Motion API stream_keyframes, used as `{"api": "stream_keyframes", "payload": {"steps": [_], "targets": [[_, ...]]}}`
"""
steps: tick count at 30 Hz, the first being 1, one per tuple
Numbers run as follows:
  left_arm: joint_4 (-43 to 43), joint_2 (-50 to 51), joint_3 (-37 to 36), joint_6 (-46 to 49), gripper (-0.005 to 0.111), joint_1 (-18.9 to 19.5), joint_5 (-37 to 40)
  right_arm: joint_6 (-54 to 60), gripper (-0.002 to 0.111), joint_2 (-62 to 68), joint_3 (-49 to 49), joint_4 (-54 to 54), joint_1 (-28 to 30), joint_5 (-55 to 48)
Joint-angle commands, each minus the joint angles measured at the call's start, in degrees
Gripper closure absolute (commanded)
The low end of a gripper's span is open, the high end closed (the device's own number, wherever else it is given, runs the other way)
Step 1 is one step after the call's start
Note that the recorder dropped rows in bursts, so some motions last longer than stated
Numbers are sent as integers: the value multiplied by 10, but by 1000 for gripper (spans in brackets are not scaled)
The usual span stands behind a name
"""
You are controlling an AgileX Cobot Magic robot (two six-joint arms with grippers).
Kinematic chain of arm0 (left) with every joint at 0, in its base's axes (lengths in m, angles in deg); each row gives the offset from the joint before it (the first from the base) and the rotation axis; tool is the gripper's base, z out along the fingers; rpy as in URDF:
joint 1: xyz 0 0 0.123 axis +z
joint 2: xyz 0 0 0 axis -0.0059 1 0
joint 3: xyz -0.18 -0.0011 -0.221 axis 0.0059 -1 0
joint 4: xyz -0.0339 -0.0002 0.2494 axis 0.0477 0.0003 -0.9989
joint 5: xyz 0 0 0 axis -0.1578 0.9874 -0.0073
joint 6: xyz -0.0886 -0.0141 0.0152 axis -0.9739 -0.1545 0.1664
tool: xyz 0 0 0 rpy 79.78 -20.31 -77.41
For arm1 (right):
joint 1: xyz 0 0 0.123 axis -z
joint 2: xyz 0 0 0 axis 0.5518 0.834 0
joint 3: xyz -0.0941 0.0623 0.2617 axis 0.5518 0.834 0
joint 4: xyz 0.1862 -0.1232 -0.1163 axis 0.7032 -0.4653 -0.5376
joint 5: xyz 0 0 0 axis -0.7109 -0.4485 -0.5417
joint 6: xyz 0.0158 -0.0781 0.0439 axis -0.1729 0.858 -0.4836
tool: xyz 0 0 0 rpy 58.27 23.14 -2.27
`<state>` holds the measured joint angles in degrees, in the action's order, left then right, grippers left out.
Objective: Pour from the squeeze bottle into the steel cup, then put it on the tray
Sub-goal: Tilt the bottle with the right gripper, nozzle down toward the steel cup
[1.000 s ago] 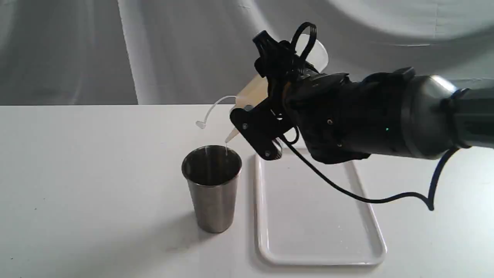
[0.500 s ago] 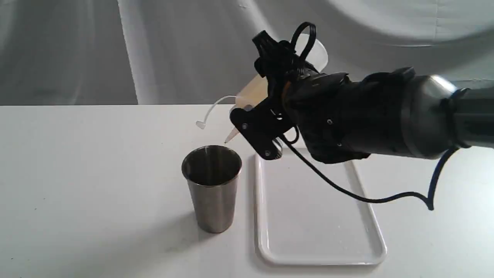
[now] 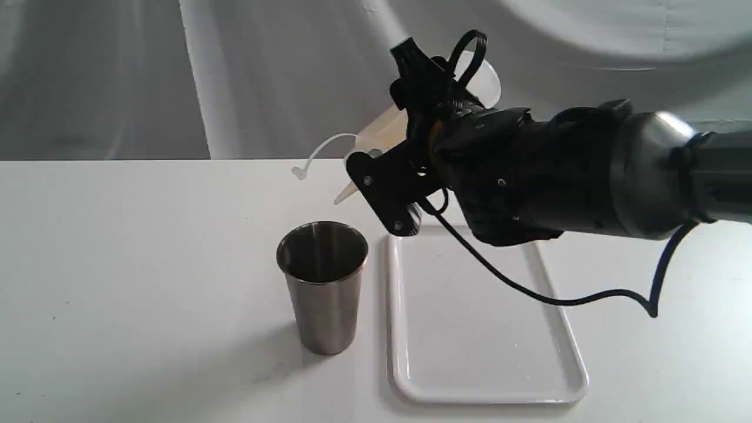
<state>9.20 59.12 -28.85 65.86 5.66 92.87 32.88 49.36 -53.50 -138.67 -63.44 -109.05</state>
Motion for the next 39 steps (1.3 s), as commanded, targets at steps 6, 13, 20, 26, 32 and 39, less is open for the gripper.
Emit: {"api": "stream_keyframes", "payload": {"steps": [6,13,20,26,32,39], "targets": [[2,2,-3,-1,98,-3,1,73,108,-7,-6,-12,-3,-4],[2,2,-3,-1,98,-3,1,73,108,-7,-6,-12,-3,-4],[2,2,-3,-1,98,-3,1,73,108,-7,-6,-12,-8,0],[2,2,-3,-1,98,-3,1,73,108,-7,-6,-12,-10,8],[2,2,-3,-1,98,-3,1,73,108,-7,-6,-12,-10,6],[2,2,-3,-1,98,-3,1,73,108,-7,-6,-12,-10,6]]}}
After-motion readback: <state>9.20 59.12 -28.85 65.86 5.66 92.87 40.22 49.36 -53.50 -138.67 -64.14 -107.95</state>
